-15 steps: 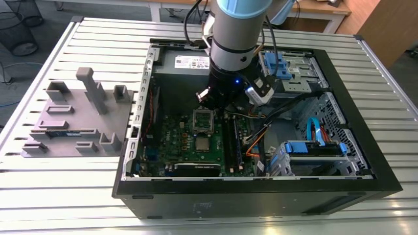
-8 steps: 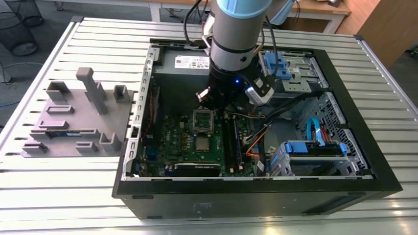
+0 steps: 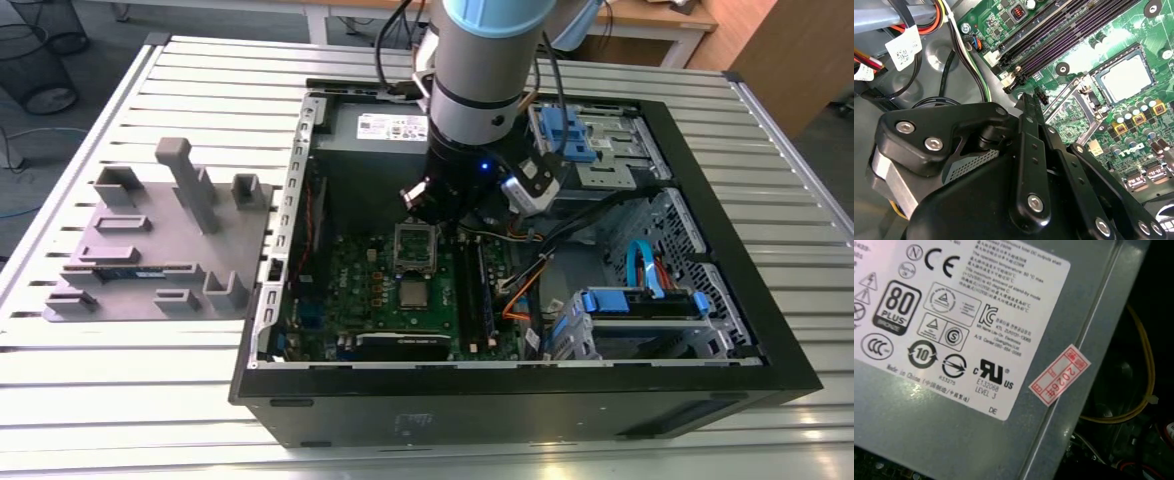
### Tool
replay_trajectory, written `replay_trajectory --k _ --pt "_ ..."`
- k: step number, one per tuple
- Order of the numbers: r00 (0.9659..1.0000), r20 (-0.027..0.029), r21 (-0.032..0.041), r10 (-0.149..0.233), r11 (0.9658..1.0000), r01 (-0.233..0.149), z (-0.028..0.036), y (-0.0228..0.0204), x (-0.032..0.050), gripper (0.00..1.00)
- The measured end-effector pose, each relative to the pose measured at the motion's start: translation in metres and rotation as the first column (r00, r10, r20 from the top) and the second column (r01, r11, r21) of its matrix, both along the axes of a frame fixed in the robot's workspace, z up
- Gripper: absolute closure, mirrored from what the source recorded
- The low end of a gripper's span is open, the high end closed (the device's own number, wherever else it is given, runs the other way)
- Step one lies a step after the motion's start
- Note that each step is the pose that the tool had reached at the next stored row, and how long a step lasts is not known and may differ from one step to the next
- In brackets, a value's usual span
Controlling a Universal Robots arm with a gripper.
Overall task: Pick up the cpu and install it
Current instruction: 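Close the cpu cover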
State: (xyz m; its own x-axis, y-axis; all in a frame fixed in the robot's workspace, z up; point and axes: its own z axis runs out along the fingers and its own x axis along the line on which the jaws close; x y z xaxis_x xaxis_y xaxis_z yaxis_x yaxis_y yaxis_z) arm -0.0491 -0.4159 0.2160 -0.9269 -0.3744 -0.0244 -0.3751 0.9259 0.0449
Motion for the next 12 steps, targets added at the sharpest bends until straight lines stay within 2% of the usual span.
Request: replay_trajectory --k 4,8,12 --pt "0.9989 0.0 -0.0001 0.048 0.9989 -0.048 0.0001 0.0 0.0 0.89" --pt "0.995 0.0 -0.0001 0.099 0.995 -0.099 0.0 0.0 0.0 0.89" --pt "0.9939 0.0 -0.0001 0.11 0.9939 -0.11 0.0 0.0 0.0 0.89"
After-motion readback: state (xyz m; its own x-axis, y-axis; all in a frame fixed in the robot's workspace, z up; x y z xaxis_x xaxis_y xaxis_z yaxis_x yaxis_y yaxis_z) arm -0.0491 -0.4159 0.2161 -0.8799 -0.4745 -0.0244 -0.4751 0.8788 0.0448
